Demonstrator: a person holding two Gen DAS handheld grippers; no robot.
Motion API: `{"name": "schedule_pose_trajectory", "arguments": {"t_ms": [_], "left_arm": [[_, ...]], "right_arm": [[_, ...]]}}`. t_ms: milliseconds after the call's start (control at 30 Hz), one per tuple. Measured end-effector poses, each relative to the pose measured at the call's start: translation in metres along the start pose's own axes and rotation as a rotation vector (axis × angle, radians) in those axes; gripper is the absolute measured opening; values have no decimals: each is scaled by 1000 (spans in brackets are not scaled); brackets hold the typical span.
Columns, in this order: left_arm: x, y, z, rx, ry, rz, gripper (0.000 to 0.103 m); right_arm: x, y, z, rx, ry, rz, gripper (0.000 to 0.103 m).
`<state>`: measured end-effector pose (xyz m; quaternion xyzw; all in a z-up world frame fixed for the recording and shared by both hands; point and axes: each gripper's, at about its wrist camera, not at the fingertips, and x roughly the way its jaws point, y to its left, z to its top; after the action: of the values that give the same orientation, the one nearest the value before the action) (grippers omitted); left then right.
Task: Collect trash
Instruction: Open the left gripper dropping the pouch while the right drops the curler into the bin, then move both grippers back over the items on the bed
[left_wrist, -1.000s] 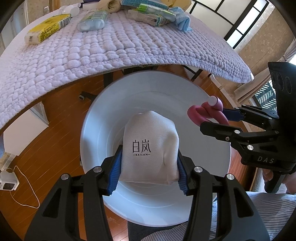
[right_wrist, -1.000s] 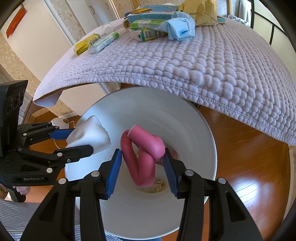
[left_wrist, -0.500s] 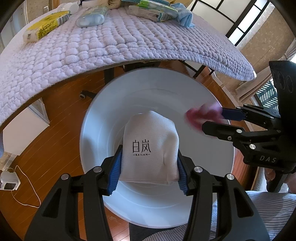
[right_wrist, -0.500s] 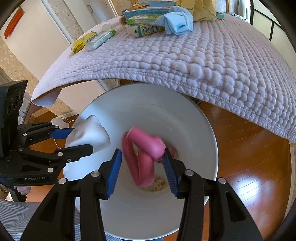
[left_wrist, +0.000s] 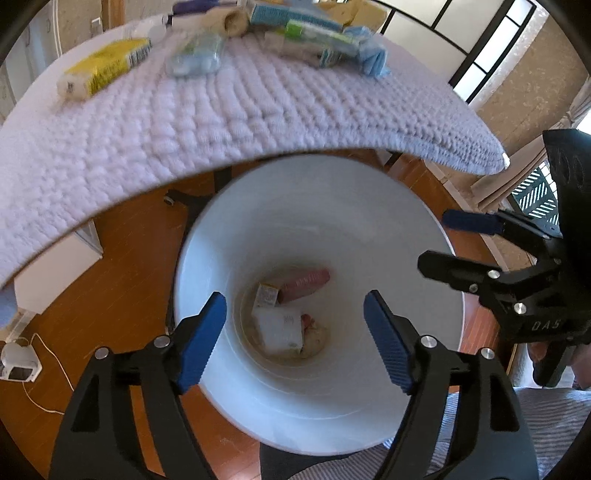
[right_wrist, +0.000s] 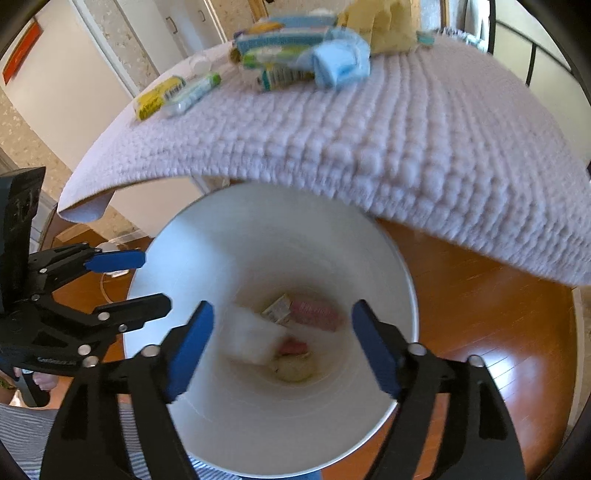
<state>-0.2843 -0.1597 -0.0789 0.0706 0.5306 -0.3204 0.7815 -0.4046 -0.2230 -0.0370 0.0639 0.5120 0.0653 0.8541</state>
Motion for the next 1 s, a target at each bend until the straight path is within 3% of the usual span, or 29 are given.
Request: {"name": "schedule_pose_trajectory", "arguments": {"t_ms": [133, 267, 400, 533, 667, 767, 1000], "left_arm": [[-26, 3, 7, -4, -59, -28, 84], [-64, 15, 20, -30, -181, -44, 99], [-86, 36, 35, -79, -270, 27, 100], [-86, 62, 51, -131, -288, 91, 100], [-82, 84, 75, -144, -293, 147, 100], [-77, 96, 88, -129, -285, 166, 100], [-62, 118, 112, -116, -259, 156, 100]], "right_arm": [[-31, 3, 13, -38, -122, -37, 99], [-55, 1, 30, -51, -220, -75, 99], [-66, -6, 49, -28, -247, -52, 99], [-59, -2, 68, -58, -246, -74, 99], [-45, 25, 81, -108, -246, -19, 99], [-34, 41, 89, -189, -256, -61, 99], [-8, 4, 115, -149, -219, -117, 99]]}}
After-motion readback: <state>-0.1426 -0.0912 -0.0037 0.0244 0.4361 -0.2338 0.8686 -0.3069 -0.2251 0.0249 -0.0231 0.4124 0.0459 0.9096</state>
